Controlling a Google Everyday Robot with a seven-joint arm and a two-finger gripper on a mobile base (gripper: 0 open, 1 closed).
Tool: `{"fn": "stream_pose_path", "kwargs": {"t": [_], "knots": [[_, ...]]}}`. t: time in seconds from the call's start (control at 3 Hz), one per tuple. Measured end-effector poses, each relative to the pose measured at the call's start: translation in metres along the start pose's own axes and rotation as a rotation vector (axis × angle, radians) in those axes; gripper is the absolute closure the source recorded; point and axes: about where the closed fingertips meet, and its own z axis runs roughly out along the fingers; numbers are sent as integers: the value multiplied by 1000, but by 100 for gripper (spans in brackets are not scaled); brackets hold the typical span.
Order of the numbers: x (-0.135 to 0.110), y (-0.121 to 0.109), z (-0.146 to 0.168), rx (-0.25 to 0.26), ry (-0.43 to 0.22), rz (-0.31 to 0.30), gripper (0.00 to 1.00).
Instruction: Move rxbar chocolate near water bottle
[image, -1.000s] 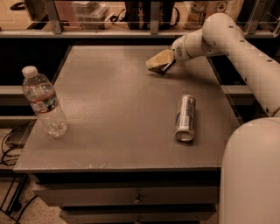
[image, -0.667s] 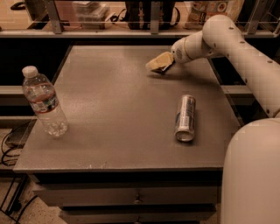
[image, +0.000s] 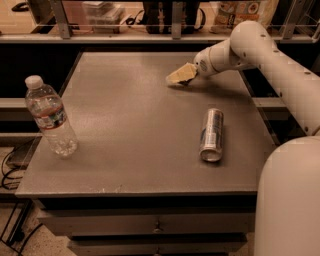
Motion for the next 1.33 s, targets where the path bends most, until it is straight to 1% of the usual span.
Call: {"fn": "stream_pose_path", "kwargs": {"t": [0.33,1.0,1.33], "knots": [[2,0,0,-2,-9,1,39],[6,2,-1,0,2,-5,85],[4,2,-2,0,2,-5,100]]}}
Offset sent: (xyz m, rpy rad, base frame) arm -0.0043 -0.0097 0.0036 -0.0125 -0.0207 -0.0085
